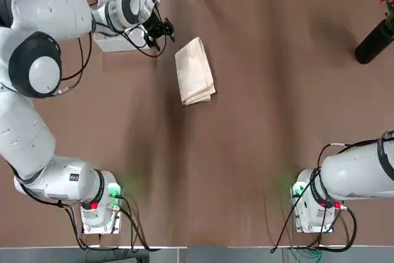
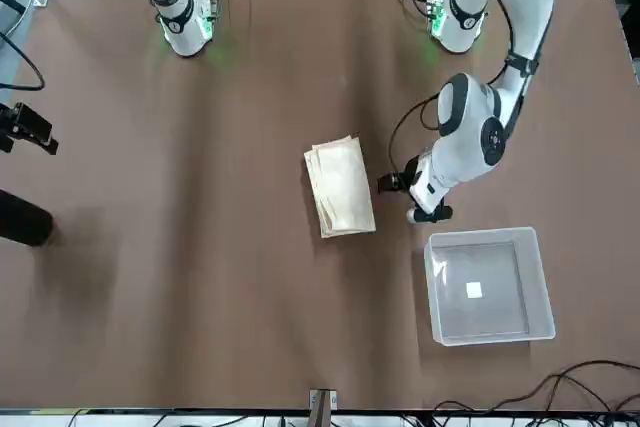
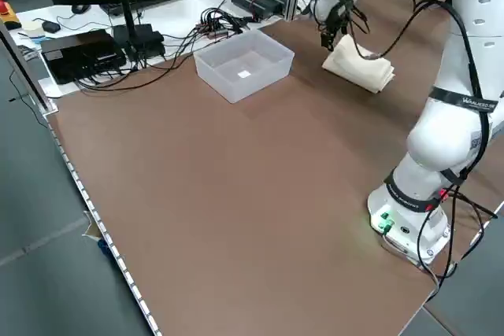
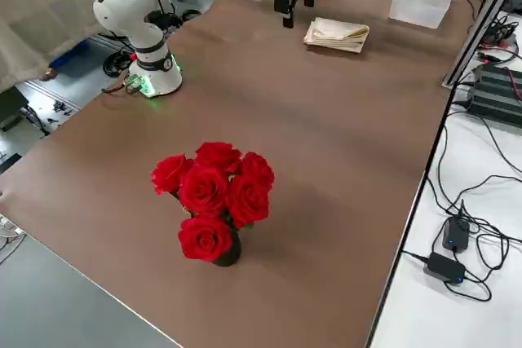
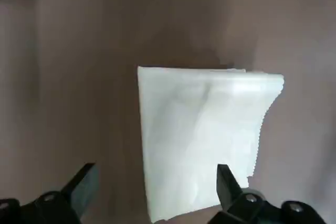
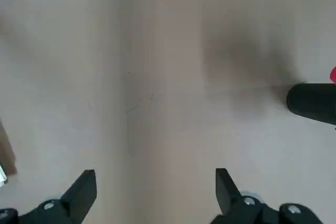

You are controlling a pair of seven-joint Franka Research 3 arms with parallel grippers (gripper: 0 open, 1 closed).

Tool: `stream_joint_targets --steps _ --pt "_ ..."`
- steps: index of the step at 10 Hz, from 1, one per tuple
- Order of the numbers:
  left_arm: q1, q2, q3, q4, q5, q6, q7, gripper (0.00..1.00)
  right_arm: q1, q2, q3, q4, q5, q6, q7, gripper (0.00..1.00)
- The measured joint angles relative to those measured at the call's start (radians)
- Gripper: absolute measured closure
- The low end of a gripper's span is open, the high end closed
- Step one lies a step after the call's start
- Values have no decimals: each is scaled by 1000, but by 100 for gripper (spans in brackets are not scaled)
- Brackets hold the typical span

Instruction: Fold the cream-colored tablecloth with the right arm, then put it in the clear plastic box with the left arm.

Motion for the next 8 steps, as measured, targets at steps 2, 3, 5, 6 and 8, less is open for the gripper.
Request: stream_joint_targets --steps 2,3,5,6,8 --pt "-5 7 5 -62 -122 71 124 0 0 0 0 0 0 0 0 0" --pt "-6 17 8 -83 -187 84 199 0 0 0 0 0 0 0 0 0" --pt "-10 62 10 -102 -316 140 371 0 0 0 0 0 0 1 0 0" --pt "-20 100 10 -104 -355 193 430 0 0 0 0 0 0 1 0 0" --pt "-40 157 10 -97 -365 234 472 0 0 0 0 0 0 1 0 0"
